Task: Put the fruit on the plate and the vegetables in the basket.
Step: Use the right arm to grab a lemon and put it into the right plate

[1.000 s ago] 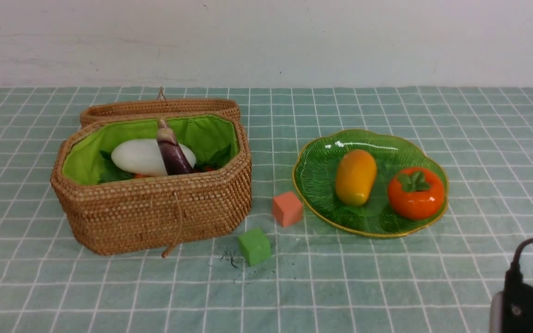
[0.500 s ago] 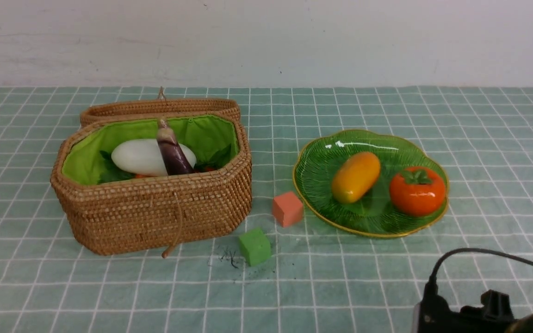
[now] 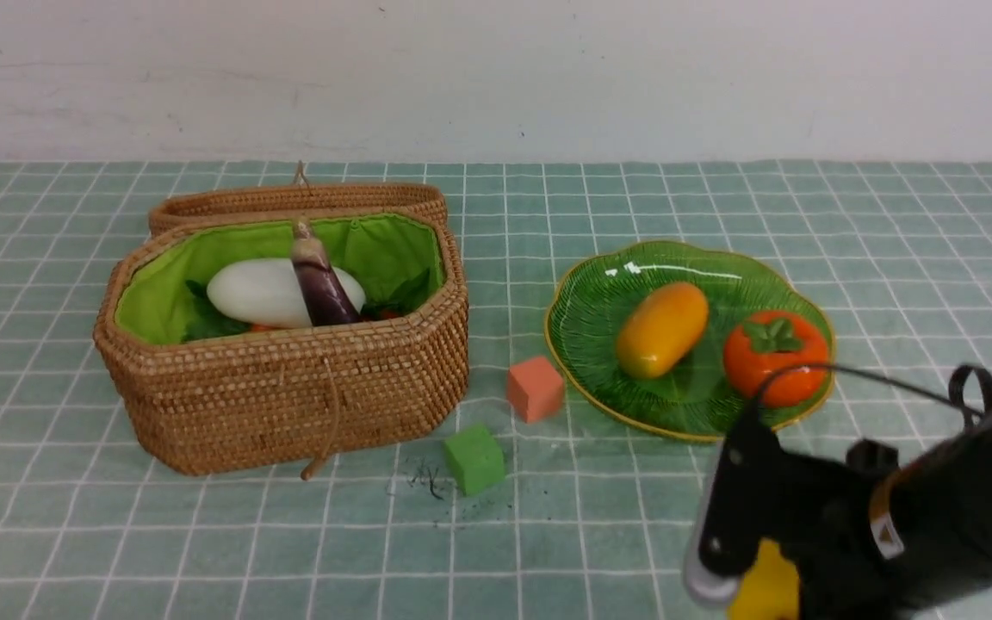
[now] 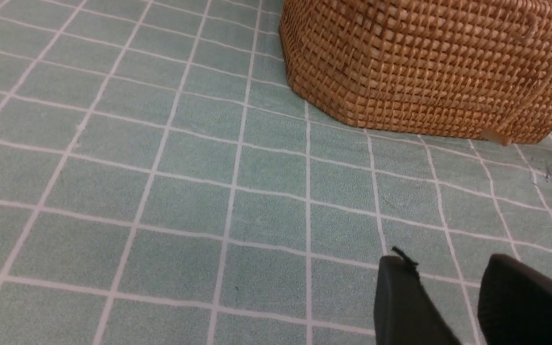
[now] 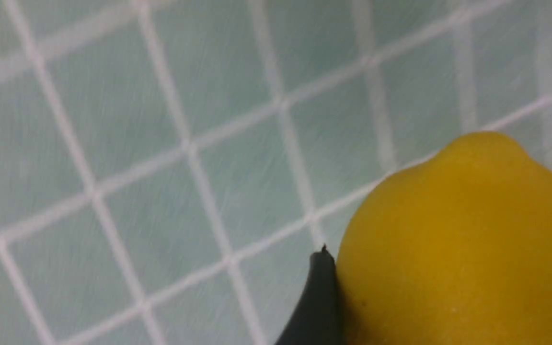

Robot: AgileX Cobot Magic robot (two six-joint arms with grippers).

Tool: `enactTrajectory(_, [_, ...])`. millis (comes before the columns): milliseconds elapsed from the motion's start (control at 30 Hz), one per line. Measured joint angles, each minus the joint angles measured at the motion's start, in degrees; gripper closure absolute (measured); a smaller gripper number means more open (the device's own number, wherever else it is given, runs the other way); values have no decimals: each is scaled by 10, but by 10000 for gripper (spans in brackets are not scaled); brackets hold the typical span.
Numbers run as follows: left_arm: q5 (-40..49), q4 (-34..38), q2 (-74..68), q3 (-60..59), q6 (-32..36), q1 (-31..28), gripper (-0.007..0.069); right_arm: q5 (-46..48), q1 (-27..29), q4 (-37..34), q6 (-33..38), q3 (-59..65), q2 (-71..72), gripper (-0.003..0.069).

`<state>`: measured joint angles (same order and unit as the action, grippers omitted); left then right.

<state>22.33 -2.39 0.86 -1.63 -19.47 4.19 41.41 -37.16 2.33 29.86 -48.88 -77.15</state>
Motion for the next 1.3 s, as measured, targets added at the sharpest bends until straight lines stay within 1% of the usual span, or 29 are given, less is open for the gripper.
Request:
enactTrajectory(33, [0,0,0,0,0,0,387,-5,1,-3,0,-10,0,57])
enactTrajectory(67, [0,0,0,0,0,0,387,-30,10,-23,0,-53,-3,57])
enactTrajectory(100, [0,0,0,0,0,0,387,-33,12,-23,0,-53,-3,57])
enactTrajectory(133, [0,0,0,0,0,0,387,-47,22,-41,0,-76,-8,57])
enactTrajectory(200, [0,0,0,0,0,0,387,-79,61,-97,0,-139,-39,57])
enactTrajectory(267, [0,0,0,0,0,0,387,-93,82,-122,0,-163,-58,57])
enactTrajectory(300, [0,0,0,0,0,0,387,-102,105,-156,4,-188,-84,57])
enactTrajectory(400, [0,0,0,0,0,0,387,-119,140,-216,26,-220,-144,57])
enactTrajectory(567, [0,0,0,0,0,0,387,-170,171,-242,42,-229,-243,57])
enactTrajectory(800, [0,0,0,0,0,0,387,-188,177,-244,21,-229,-278,57])
enactTrajectory(833, [0,0,0,0,0,0,387,-188,177,-245,18,-229,-278,51])
enactTrajectory(867, [0,0,0,0,0,0,387,-188,177,-245,16,-229,-278,28])
enactTrajectory(967, [0,0,0,0,0,0,387,-166,177,-237,15,-229,-270,-20])
enactTrajectory(1033, [0,0,0,0,0,0,387,-132,177,-220,14,-229,-255,-23])
enactTrajectory(1133, [0,0,0,0,0,0,387,-79,177,-199,14,-229,-232,-7])
enactTrajectory(1233, [0,0,0,0,0,0,387,23,180,-182,14,-230,-172,62])
enactTrajectory(1267, [0,0,0,0,0,0,387,35,180,-182,13,-230,-164,67])
enactTrajectory(1300, [0,0,0,0,0,0,387,73,181,-181,10,-230,-140,106])
